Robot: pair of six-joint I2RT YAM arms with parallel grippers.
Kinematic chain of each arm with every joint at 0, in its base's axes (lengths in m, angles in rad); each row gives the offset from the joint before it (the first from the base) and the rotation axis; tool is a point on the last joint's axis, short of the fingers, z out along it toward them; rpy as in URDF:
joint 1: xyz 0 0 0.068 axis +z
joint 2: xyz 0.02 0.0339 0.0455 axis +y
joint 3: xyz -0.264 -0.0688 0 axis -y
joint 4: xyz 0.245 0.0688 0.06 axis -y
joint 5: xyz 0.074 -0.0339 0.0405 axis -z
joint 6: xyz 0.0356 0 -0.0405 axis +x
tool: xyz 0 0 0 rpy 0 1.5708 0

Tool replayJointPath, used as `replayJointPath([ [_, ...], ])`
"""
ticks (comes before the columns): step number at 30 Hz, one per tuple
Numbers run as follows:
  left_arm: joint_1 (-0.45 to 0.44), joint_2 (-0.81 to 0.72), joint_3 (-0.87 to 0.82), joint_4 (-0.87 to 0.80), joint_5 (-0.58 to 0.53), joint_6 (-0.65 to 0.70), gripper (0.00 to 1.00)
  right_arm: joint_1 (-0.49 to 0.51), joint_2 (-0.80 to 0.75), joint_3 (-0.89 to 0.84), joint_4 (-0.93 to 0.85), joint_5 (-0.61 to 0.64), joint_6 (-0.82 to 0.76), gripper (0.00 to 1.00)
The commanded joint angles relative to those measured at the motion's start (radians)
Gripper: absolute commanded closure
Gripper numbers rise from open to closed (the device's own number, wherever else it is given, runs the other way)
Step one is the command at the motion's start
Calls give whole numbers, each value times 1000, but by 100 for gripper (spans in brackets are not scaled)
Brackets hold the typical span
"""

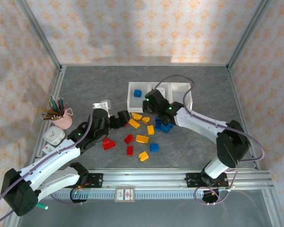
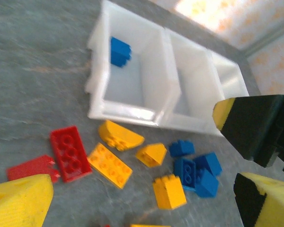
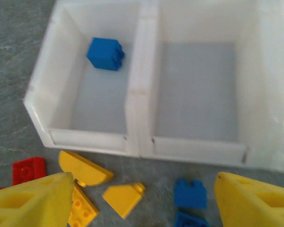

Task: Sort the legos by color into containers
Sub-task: Rotate the lego at the center of the table.

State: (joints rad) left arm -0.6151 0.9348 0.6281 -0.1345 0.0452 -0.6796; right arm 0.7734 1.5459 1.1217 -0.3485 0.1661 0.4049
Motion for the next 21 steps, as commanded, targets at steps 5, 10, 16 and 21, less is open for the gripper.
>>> replayJointPath([
  [5, -123, 43, -25, 111, 7, -14, 1, 13, -163, -216, -65, 85, 202, 15],
  [10, -172, 63, -44, 164, -27, -45, 1, 16, -207, -335, -31, 88, 316, 14],
  [16, -198, 100, -41, 201, -24, -58, 1, 23, -193, -415, 66, 73, 388, 15],
  [21, -213, 131, -27, 214, -26, -57, 1, 22, -167, -424, 92, 117, 437, 15],
])
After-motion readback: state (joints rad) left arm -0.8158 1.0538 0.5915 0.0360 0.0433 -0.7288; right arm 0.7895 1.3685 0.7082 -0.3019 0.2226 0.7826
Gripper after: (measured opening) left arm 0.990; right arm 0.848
